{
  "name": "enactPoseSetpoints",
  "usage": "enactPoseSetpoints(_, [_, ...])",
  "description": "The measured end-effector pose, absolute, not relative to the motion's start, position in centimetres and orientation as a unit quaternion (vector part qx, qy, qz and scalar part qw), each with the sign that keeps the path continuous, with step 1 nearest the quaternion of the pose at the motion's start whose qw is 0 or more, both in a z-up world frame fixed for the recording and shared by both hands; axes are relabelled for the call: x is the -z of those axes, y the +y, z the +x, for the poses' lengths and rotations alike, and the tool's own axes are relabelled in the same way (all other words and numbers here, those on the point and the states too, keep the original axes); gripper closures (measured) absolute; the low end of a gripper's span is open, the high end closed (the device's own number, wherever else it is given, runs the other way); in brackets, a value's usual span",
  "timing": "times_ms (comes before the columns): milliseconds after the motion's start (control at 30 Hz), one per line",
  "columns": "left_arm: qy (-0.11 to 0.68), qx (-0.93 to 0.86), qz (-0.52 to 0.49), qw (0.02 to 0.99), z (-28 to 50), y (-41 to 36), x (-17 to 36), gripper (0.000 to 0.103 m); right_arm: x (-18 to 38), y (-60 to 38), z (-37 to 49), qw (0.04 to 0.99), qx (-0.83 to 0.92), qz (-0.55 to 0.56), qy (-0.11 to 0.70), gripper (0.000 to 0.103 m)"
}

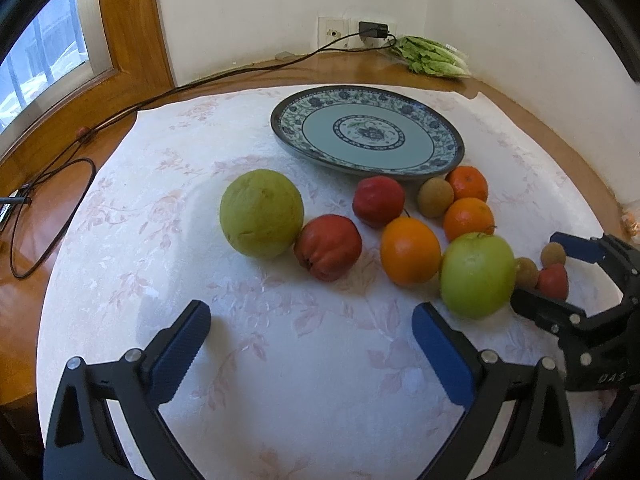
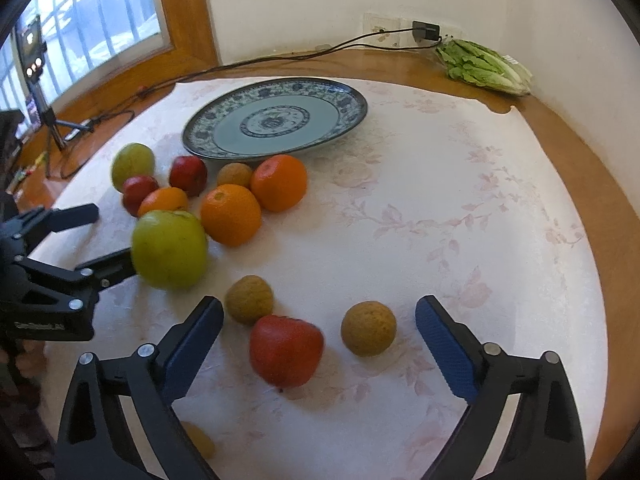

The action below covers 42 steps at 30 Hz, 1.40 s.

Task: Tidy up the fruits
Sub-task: 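Move left tool toward green pear while right tool approaches red apple, then close left tool on green pear while right tool closes on red apple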

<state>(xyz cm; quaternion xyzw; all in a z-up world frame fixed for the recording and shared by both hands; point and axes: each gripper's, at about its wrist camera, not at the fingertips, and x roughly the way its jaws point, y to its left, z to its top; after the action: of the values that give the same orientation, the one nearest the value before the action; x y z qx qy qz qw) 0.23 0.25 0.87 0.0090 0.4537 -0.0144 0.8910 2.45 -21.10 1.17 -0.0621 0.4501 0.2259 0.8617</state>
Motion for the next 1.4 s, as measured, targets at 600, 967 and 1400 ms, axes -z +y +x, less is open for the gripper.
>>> enactPoseSetpoints(600, [0.431, -0.011, -0.007, 0.902, -0.6, 2.8, -3.9, 0.001, -3.4, -22.4, -0.4, 0.862, -0.257, -0.043, 0.435, 0.011])
enactPoseSetpoints(967, [0.421, -0.026, -0.022, 0.907, 2.2, 4.1, -5.5, 0.012, -3.4, -22.7, -0.6, 0.859, -0.261, -0.043, 0.439, 0.032])
enactPoseSetpoints(1400, [0.459, -0.015, -0.064, 0.886, 4.1, 4.9, -4.0, 0.038, -3.4, -23.1, -0.2, 0.859, -0.255, -0.025, 0.444, 0.053])
